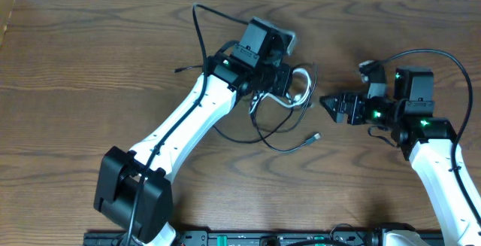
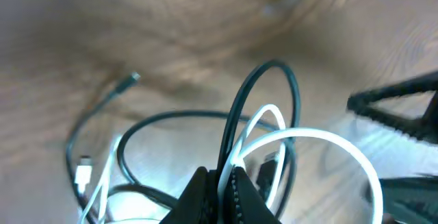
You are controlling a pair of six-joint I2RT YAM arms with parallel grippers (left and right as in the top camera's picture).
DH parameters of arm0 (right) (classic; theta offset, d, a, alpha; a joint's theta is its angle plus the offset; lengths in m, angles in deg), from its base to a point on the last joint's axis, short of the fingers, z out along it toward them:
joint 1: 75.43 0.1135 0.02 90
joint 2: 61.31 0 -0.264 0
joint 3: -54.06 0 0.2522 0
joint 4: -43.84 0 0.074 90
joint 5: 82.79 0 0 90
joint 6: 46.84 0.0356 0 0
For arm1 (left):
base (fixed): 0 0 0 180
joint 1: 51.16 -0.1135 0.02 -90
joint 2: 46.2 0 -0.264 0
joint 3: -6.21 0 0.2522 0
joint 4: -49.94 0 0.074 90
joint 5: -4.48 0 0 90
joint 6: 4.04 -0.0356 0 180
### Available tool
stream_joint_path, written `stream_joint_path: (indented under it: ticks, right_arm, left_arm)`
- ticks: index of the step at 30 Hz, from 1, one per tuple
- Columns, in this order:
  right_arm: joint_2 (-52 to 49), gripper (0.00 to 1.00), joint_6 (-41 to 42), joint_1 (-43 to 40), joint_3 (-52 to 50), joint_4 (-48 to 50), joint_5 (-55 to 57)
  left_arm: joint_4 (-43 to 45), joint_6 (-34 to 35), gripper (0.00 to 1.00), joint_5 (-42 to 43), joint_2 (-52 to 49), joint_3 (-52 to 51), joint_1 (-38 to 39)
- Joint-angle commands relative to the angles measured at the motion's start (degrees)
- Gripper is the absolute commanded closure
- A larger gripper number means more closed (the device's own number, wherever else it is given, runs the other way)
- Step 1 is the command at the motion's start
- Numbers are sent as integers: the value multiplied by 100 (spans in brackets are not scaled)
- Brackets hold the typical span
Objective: Untangle cables
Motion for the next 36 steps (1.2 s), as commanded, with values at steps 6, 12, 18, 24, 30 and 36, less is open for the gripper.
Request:
stream_joint_path:
  ticks: [6,12,18,24,30,36]
  right_arm:
    - [-7,24,160,-39,94,514,-610]
    - [-7,39,313,-39,94,485,13]
    - [-7,43,634,-39,94,514,201]
    - [-7,51,846,122,94,511,142]
    - [-7,80,863,428,94,509,192]
    - [-7,97,863,455,94,269,914]
  left_arm:
    - [76,337,92,1397,-17,31,17]
    - [199,455,92,1803,188,31,17]
    - [205,476,92,1867,520,31,26]
    - [201,474,92,1867,614,31,192]
    - [190,470,92,1840,614,31,267]
    - [-72,424,92,1338,614,31,264]
